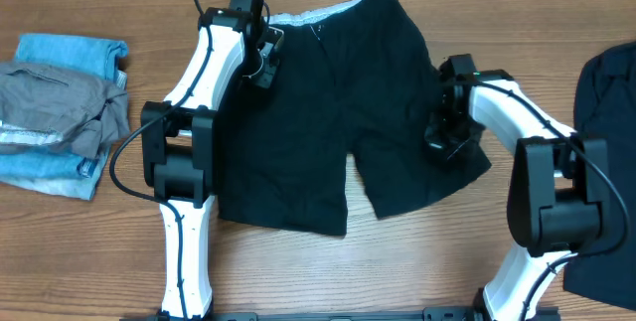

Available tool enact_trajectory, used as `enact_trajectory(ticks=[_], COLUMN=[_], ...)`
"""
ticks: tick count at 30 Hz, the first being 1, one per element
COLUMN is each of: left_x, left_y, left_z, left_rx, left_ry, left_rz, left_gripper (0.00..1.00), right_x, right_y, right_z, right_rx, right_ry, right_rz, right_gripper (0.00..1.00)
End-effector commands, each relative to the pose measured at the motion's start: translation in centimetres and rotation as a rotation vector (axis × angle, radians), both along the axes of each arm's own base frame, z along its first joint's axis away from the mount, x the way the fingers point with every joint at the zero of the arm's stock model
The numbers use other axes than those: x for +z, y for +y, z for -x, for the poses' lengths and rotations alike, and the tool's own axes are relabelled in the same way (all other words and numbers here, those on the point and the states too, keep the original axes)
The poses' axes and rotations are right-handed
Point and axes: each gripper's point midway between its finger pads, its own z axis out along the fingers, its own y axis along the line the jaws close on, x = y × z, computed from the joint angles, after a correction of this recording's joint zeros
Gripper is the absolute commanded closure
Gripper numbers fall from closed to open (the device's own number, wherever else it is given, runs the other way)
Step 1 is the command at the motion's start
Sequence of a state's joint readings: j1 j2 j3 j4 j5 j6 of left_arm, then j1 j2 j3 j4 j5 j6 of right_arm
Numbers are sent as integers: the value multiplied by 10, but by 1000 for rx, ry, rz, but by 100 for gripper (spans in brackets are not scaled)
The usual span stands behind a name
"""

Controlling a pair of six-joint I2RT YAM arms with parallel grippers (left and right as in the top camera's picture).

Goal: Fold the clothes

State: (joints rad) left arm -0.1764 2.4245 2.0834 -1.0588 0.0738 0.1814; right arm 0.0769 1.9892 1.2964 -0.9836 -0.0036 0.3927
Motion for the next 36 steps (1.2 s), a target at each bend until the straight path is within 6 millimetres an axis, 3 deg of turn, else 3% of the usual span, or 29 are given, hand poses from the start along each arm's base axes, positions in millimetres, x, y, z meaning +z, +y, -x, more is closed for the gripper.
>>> enact_trajectory(ticks=[1, 3, 7, 9, 13, 16, 19, 20, 21, 22, 27, 30, 31, 35, 36], left_x=[2, 1, 5, 5, 6, 11, 34, 45, 47, 44, 18, 19, 19, 18, 18], left_y=[1, -2, -26, -26, -27, -26, -32, -28, -9, 6, 9, 13, 16, 20, 23], left_z=[7, 18, 35, 40, 40, 28, -3, -17, -32, -40, -41, -44, -45, -48, -48], left_rx=[65, 68, 61, 94, 118, 118, 105, 103, 127, 126, -106, -134, -155, -221, -233], left_ry=[28, 80, 160, 189, 194, 142, 15, -48, -124, -163, -189, -201, -202, -217, -219], left_rz=[3, 25, 166, 171, 175, 175, 202, 179, 69, -17, -84, -92, -98, -117, -122], left_gripper=[96, 96, 96, 96, 96, 96, 96, 96, 96, 96, 96, 96, 96, 96, 96], right_x=[-12, -12, -9, -5, -1, -3, -5, -5, -6, -7, -6, 19, 38, 82, 92], right_y=[-42, -49, -43, -43, -44, -49, -48, -47, -46, -42, -28, -21, -17, 26, 48], right_z=[0, -16, -56, -72, -85, -80, -74, -71, -69, -65, -44, -41, -42, -29, -26], right_rx=[-53, -21, 53, 65, 74, 58, 59, 59, 61, 63, 64, 51, 33, 65, 114], right_ry=[-4, -68, -231, -299, -355, -335, -306, -296, -287, -273, -185, -164, -183, -213, -225], right_rz=[68, 62, 22, 27, 30, 28, 23, 22, 16, -6, -91, -131, -154, -367, -436], right_gripper=[96, 96, 96, 96, 96, 96, 96, 96, 96, 96, 96, 96, 96, 96, 96])
